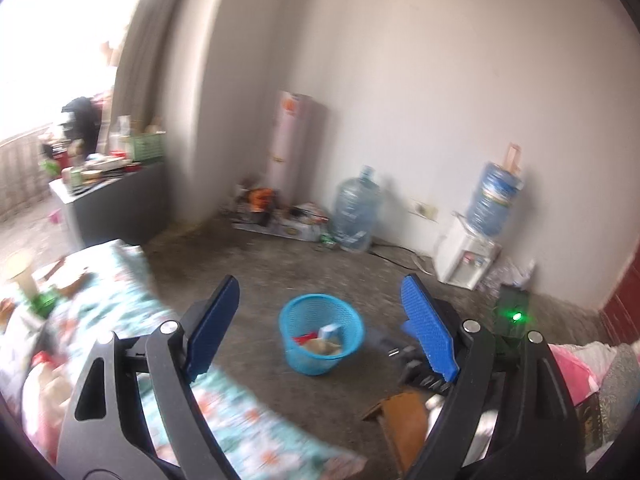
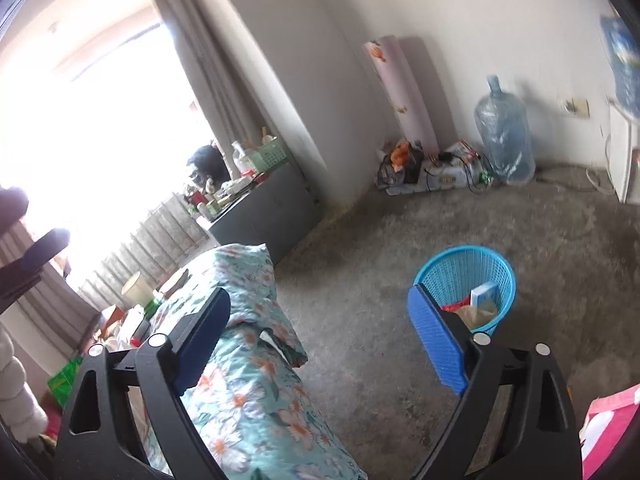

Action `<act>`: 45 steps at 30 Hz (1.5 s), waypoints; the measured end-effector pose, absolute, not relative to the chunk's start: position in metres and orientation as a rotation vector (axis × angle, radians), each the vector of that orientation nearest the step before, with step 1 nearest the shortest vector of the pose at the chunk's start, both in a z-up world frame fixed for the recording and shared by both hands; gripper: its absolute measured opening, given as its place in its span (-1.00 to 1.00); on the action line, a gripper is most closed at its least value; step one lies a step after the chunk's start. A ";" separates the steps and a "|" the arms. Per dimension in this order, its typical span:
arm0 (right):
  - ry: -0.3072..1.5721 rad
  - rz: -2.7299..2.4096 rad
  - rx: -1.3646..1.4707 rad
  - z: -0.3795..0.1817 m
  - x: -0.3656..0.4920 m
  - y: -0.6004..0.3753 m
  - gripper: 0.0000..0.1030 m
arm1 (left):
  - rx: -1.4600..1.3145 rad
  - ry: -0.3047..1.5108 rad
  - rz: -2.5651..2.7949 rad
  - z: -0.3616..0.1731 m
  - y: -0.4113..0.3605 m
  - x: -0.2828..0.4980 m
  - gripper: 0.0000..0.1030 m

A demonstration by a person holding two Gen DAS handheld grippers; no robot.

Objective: Collect trash
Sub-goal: 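Open both tools to drop the cup and paper into the wastebasket, then move both tools back toward the trash pile on the bed, then close right tool on the white glove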

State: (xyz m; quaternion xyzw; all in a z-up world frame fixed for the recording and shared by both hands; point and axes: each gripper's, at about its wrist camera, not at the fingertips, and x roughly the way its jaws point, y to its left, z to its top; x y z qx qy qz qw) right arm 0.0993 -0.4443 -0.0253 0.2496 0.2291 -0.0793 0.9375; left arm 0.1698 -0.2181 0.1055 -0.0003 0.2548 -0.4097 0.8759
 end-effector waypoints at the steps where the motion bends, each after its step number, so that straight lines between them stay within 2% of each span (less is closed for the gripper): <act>1: 0.473 -0.136 0.505 -0.023 0.098 -0.440 0.71 | -0.008 0.527 -0.825 0.107 -0.198 0.167 0.53; 8: 0.536 0.043 0.515 -0.017 0.111 -0.409 0.71 | -0.019 0.463 -0.529 0.112 -0.074 0.150 0.55; 14: 0.603 0.159 0.508 -0.019 0.125 -0.361 0.71 | -0.071 0.471 -0.352 0.093 0.004 0.140 0.55; 19: 0.627 0.277 0.506 -0.018 0.133 -0.315 0.70 | -0.115 0.507 -0.300 0.068 0.043 0.138 0.55; 26: 0.720 0.426 0.488 -0.025 0.164 -0.248 0.48 | -0.125 0.522 -0.324 0.039 0.052 0.136 0.54; 27: 0.733 0.453 0.490 -0.026 0.171 -0.238 0.46 | -0.125 0.527 -0.332 0.037 0.051 0.136 0.51; 32: 0.796 0.538 0.455 -0.031 0.199 -0.198 0.26 | -0.133 0.563 -0.399 0.013 0.051 0.142 0.07; 39: 0.843 0.540 0.358 -0.035 0.233 -0.166 0.06 | -0.098 0.596 -0.382 -0.007 0.054 0.152 -0.28; 42: 0.861 0.534 0.317 -0.038 0.242 -0.155 -0.13 | -0.094 0.601 -0.385 -0.011 0.055 0.156 -0.41; 45: 0.877 0.519 0.306 -0.043 0.247 -0.150 -0.49 | -0.099 0.606 -0.390 -0.014 0.055 0.160 -0.43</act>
